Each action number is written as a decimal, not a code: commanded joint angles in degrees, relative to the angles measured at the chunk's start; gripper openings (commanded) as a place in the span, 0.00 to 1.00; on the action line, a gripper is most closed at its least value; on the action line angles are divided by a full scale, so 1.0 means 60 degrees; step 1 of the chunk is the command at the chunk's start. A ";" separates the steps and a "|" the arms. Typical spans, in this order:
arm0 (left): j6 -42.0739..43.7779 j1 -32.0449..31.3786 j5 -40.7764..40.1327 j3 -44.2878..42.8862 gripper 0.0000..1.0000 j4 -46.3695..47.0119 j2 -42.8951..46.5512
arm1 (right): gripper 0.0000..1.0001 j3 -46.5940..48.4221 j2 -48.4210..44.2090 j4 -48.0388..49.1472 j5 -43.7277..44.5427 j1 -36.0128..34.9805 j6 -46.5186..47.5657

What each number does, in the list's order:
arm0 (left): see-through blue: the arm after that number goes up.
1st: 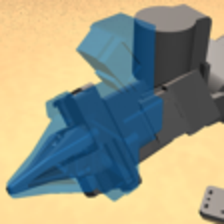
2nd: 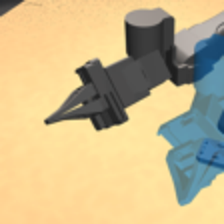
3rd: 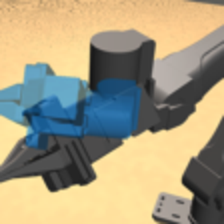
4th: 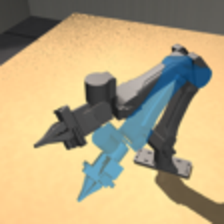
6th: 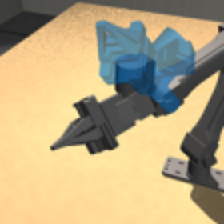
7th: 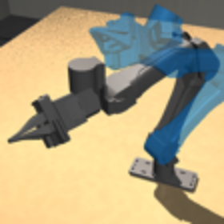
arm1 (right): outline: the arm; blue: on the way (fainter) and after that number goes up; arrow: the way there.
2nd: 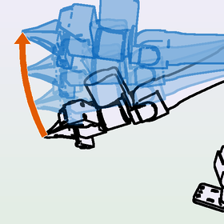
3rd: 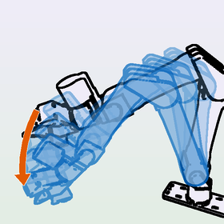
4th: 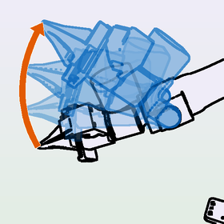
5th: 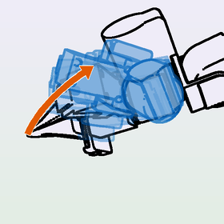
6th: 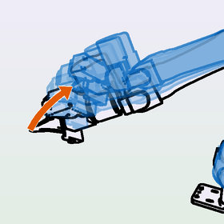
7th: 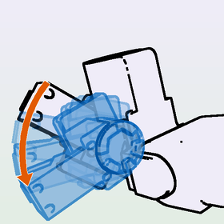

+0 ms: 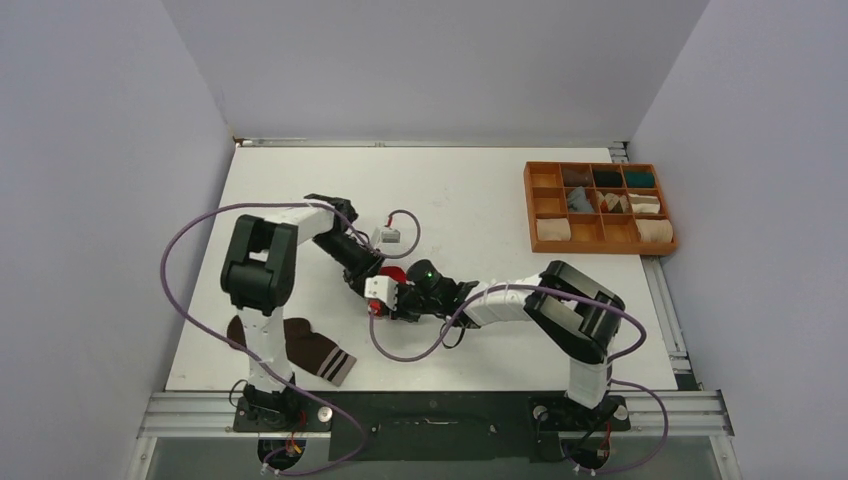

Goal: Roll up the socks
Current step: Roll the sock at the center of the board.

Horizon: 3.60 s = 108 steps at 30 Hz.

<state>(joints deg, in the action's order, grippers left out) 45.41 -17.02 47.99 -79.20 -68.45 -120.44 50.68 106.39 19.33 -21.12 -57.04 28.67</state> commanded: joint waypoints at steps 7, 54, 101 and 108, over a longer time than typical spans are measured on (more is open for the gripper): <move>0.1886 0.0578 0.0240 0.2777 0.48 0.4284 0.3896 | 0.06 0.1045 0.1459 -0.1841 -0.4362 0.1998 -0.5227; 0.0530 -0.0760 -0.1302 0.3222 0.00 0.3644 0.2359 | 0.65 0.0449 -0.0272 -0.1181 -0.5455 0.4408 -0.6654; 0.3010 0.1516 0.1121 0.3371 0.56 0.3970 0.4575 | 0.05 0.2135 0.1544 -0.4582 -0.3557 0.1712 -0.5215; 0.3035 -0.0383 -0.1631 0.5289 0.63 0.6788 0.6264 | 0.09 0.2600 0.2919 -0.3676 -0.5585 0.2525 -0.7030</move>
<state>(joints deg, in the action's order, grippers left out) 61.30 -12.53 49.04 -50.92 -40.49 -87.64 66.61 116.84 -0.27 -49.69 -43.11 -5.89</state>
